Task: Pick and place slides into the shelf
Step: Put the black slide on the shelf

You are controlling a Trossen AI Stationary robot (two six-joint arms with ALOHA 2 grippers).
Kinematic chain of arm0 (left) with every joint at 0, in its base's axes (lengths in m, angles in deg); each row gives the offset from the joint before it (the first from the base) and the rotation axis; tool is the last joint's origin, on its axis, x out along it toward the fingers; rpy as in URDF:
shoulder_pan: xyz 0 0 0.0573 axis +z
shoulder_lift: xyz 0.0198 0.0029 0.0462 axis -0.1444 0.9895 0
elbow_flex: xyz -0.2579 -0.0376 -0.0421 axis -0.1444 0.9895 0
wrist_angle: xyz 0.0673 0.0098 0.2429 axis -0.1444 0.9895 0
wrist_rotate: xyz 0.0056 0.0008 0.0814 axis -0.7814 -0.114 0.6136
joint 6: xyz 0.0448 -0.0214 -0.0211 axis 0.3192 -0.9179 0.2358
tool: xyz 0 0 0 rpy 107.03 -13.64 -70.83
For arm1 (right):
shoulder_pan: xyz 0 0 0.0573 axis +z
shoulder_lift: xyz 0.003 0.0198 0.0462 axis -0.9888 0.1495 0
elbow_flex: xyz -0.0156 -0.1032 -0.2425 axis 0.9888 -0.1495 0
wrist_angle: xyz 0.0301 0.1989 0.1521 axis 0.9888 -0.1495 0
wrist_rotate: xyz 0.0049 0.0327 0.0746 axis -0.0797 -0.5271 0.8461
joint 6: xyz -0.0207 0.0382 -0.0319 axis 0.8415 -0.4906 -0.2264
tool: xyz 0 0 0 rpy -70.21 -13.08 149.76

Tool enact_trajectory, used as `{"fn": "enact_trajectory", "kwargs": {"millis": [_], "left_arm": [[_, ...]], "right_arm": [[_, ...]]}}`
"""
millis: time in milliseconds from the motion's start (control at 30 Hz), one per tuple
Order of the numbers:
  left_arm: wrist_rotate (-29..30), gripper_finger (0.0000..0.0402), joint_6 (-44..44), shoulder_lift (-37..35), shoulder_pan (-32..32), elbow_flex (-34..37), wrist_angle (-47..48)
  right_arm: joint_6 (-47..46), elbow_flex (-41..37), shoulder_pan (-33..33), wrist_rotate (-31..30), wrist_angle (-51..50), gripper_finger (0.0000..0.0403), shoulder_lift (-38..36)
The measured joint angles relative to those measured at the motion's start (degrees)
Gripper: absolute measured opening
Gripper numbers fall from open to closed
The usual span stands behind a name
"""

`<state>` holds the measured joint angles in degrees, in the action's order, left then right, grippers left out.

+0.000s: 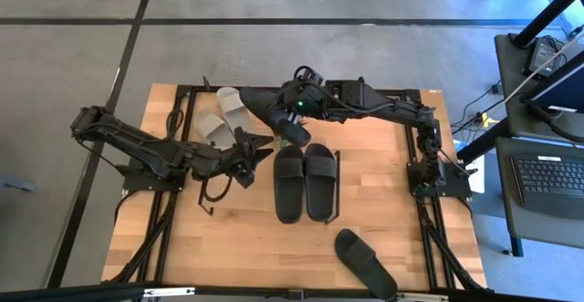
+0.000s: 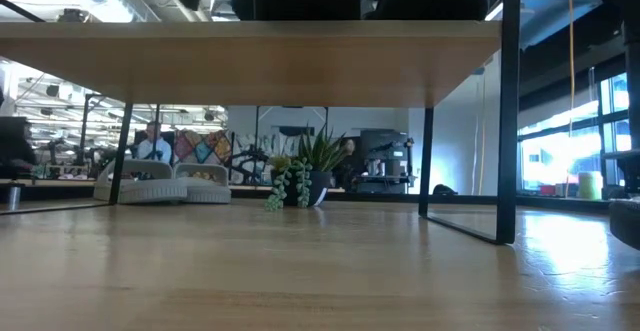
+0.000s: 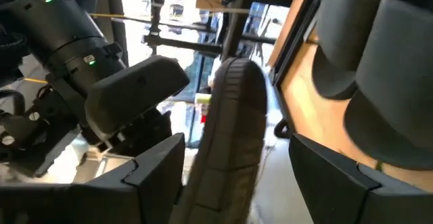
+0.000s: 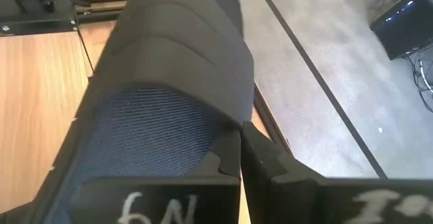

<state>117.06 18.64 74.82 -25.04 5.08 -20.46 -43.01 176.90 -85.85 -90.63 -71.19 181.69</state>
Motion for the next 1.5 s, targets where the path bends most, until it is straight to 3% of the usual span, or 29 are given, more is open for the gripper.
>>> {"fn": "enact_trajectory", "kwargs": {"millis": [333, 700, 967, 1167, 1500], "left_arm": [[0.65, 0.0257, 5.25, 2.13, 0.29, -0.13, -5.86], [1.57, 0.0257, 5.26, 2.22, 1.40, -0.13, -5.69], [5.33, 0.0248, 3.38, 2.20, 1.42, -0.13, -4.71], [5.92, 0.0208, 3.31, 2.20, 0.77, -0.13, -3.50], [7.22, 0.0098, 3.19, 2.20, -0.33, -0.11, -3.25]], "right_arm": [[0.00, 0.00, 2.14, -0.07, 1.46, 0.0000, 0.28], [1.69, 0.00, 4.66, -0.22, 3.39, 0.0000, 0.28], [1.73, 0.00, 4.83, -0.27, 3.41, 0.0000, 0.28], [1.73, 0.00, 4.83, -0.23, 3.40, 0.0000, 0.28], [1.95, 0.00, 4.89, 0.01, 3.77, 0.0000, 0.28]]}}
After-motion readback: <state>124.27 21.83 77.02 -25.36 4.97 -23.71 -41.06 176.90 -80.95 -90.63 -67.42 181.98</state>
